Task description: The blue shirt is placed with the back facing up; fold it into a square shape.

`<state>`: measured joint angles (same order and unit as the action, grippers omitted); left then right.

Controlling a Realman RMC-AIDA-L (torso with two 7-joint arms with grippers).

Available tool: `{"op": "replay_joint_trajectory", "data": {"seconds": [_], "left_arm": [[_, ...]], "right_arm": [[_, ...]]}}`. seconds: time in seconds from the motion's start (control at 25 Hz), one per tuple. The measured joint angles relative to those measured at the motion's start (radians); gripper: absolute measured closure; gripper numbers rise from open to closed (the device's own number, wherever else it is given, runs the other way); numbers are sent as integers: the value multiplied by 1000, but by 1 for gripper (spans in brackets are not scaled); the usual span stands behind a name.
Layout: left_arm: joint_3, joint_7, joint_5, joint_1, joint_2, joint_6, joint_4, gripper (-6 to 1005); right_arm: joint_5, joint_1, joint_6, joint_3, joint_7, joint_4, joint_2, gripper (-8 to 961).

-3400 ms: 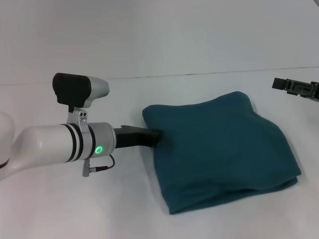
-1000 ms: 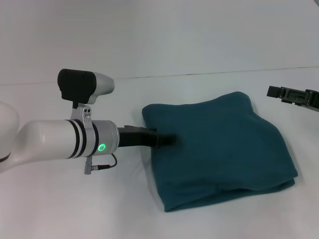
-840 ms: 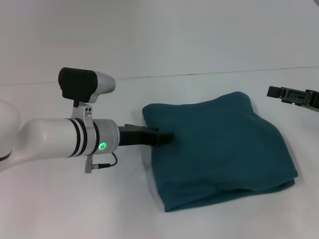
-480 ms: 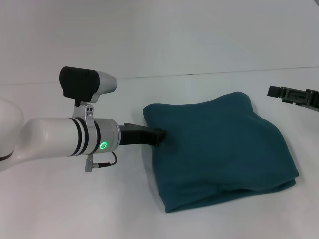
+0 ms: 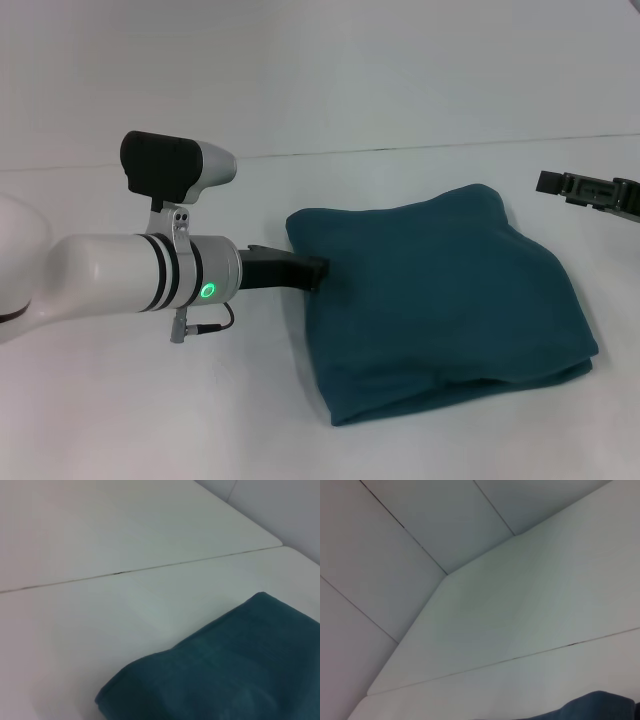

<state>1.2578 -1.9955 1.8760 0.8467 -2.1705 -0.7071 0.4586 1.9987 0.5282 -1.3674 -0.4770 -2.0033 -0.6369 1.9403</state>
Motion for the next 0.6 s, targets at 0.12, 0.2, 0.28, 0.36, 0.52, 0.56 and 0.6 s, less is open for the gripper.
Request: {"op": "replay_joint_trajectory", "data": {"seconds": [0.12, 0.2, 0.28, 0.36, 0.52, 0.56, 0.6], "left_arm": [[-5, 0, 0, 0, 3, 5, 0, 1000], [-8, 0, 0, 0, 5, 14, 1, 999], [-10, 0, 0, -1, 7, 24, 4, 999], [-11, 0, 2, -1, 7, 35, 6, 999], [-12, 0, 10, 7, 13, 57, 9, 999], [-12, 0, 12, 9, 16, 62, 10, 999], [-13, 0, 13, 11, 19, 66, 10, 999]], "right_arm": [[0, 0, 2, 0, 0, 0, 0, 38], [0, 1, 2, 0, 0, 0, 0, 38], [0, 0, 2, 0, 0, 0, 0, 38], [-1, 0, 2, 0, 0, 0, 1, 38], [-1, 0, 2, 0, 0, 0, 2, 38], [-1, 0, 2, 0, 0, 0, 3, 38], [-1, 0, 2, 0, 0, 0, 3, 38]]}}
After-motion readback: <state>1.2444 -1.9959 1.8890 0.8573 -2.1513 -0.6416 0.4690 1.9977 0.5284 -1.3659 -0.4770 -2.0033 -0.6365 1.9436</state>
